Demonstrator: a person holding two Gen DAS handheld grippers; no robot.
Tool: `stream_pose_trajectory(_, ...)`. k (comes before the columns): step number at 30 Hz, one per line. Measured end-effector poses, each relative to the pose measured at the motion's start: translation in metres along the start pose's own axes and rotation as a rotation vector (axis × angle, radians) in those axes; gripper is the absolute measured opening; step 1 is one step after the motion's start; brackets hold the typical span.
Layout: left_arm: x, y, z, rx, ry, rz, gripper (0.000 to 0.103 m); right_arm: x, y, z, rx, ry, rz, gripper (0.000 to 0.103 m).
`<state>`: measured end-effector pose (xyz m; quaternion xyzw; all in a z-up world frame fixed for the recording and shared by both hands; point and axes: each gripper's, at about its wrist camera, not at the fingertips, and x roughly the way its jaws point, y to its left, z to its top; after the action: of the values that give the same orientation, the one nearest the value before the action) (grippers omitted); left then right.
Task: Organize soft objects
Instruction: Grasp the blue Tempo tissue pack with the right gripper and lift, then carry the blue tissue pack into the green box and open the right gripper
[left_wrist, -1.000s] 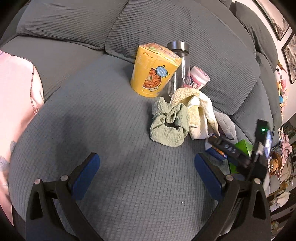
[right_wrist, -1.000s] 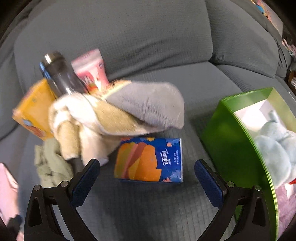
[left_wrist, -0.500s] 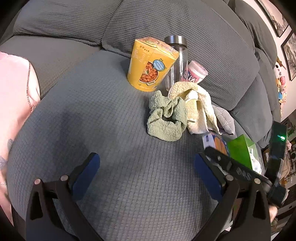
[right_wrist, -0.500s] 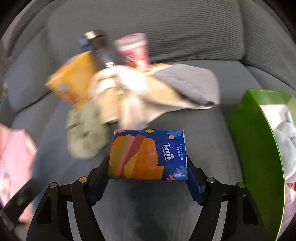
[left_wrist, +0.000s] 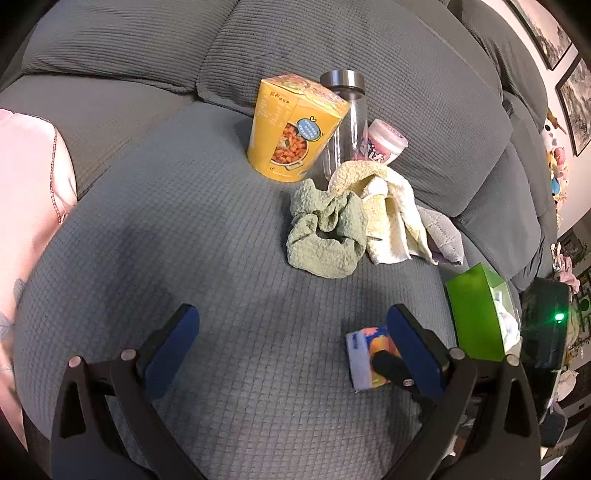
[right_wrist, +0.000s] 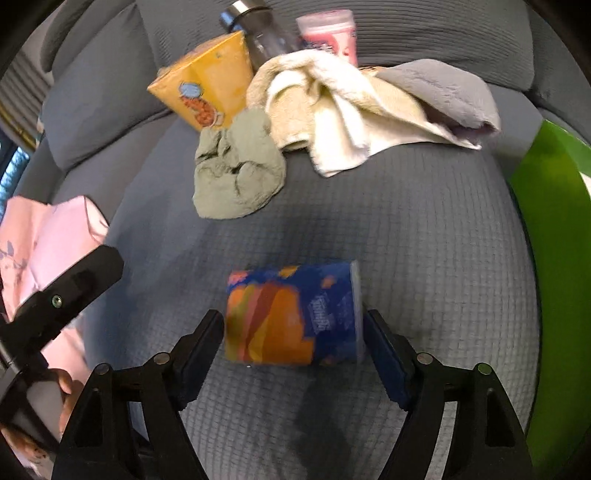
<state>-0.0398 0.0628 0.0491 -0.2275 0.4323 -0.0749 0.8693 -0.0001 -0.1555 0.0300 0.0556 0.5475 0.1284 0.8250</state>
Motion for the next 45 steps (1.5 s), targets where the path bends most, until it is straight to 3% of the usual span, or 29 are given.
stream_pose_trajectory(6, 0.004, -0.006, -0.005, 0.005, 0.023, -0.021, 0.101, -0.035, -0.024, -0.002, 0.078, -0.12, 0.05, 0.087)
stream_pose_trajectory(11, 0.014, -0.021, -0.014, 0.044, 0.079, -0.072, 0.1, -0.041, -0.042, 0.0, 0.158, -0.144, 0.139, 0.087)
stream_pose_trajectory(13, 0.019, -0.027, -0.018, 0.052, 0.109, -0.104, 0.093, -0.036, -0.041, 0.0, 0.168, -0.137, 0.184, 0.083)
stream_pose_trajectory(15, 0.025, -0.034, -0.022, 0.068, 0.15, -0.131, 0.068, -0.027, -0.037, 0.0, 0.173, -0.111, 0.23, 0.078)
stream_pose_trajectory(17, 0.035, -0.041, -0.028, 0.103, 0.197, -0.142, 0.057, -0.017, -0.037, 0.0, 0.19, -0.077, 0.258, 0.074)
stream_pose_trajectory(19, 0.041, -0.046, -0.033, 0.118, 0.211, -0.14, 0.053, -0.007, -0.036, 0.0, 0.2, -0.043, 0.252, 0.066)
stream_pose_trajectory(25, 0.056, -0.054, -0.041, 0.131, 0.263, -0.181, 0.043, 0.008, -0.032, 0.0, 0.202, -0.012, 0.203, 0.054)
stream_pose_trajectory(34, 0.048, -0.067, -0.04, 0.184, 0.197, -0.167, 0.04, 0.001, -0.03, 0.0, 0.173, -0.051, 0.171, 0.051)
stream_pose_trajectory(45, -0.021, -0.121, -0.025, 0.32, -0.03, -0.222, 0.041, -0.09, -0.015, -0.001, 0.076, -0.323, 0.164, 0.051)
